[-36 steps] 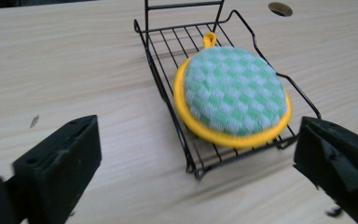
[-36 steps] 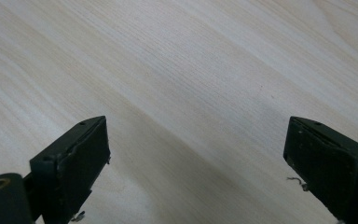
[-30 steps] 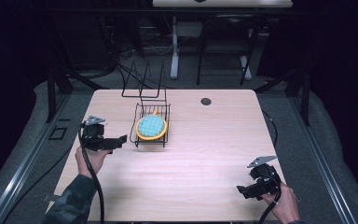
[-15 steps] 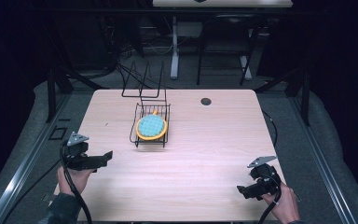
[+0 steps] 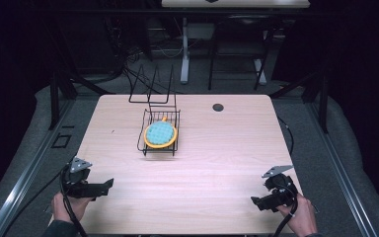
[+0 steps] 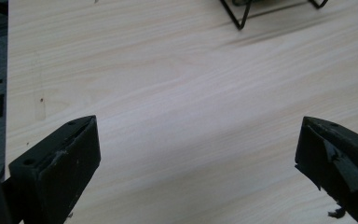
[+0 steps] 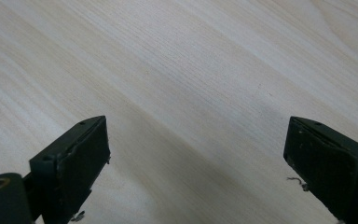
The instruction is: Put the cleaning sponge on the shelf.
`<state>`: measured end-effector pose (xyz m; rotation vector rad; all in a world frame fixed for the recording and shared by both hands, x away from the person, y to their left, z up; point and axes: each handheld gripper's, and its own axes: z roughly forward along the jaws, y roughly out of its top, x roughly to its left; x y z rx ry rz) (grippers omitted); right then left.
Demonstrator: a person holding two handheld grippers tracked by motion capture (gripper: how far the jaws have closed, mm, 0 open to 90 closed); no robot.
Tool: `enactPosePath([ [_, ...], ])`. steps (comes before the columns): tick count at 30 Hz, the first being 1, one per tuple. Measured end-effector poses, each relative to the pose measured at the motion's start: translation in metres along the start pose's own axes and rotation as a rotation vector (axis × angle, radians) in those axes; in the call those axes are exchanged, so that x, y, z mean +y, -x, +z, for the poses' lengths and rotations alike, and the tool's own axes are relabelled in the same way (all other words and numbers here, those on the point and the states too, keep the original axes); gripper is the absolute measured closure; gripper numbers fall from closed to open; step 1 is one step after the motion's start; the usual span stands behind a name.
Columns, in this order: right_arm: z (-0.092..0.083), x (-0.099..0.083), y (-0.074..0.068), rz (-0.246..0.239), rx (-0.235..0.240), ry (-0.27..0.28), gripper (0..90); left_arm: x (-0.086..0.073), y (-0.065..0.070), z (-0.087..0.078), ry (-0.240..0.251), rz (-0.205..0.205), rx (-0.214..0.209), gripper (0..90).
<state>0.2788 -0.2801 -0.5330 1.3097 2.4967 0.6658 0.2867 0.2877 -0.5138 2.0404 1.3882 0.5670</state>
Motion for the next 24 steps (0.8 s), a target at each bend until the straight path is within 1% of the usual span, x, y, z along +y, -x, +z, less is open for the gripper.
enactPosePath([
  [3,0.0,0.0,0.0,-0.008,-0.006,0.001,6.4,-0.004,-0.001,0.003,-0.015,0.006,-0.013,0.0],
  [7,0.001,0.0,0.0,-0.01,-0.005,-0.003,6.4,-0.004,-0.001,0.009,-0.044,0.029,-0.029,0.0],
  [14,0.001,0.0,0.001,-0.008,-0.001,-0.011,6.4,-0.003,-0.001,0.011,-0.048,0.042,-0.029,0.0],
  [15,0.001,-0.001,0.0,-0.01,-0.005,-0.01,6.4,-0.003,0.0,0.011,-0.047,0.039,-0.03,0.0],
  [16,0.001,-0.001,0.0,-0.009,-0.002,-0.01,6.4,-0.003,0.0,0.011,-0.051,0.049,-0.031,0.0],
  [24,0.0,-0.002,0.002,-0.009,-0.006,0.0,6.5,-0.002,0.001,0.013,-0.061,0.046,-0.032,0.0],
])
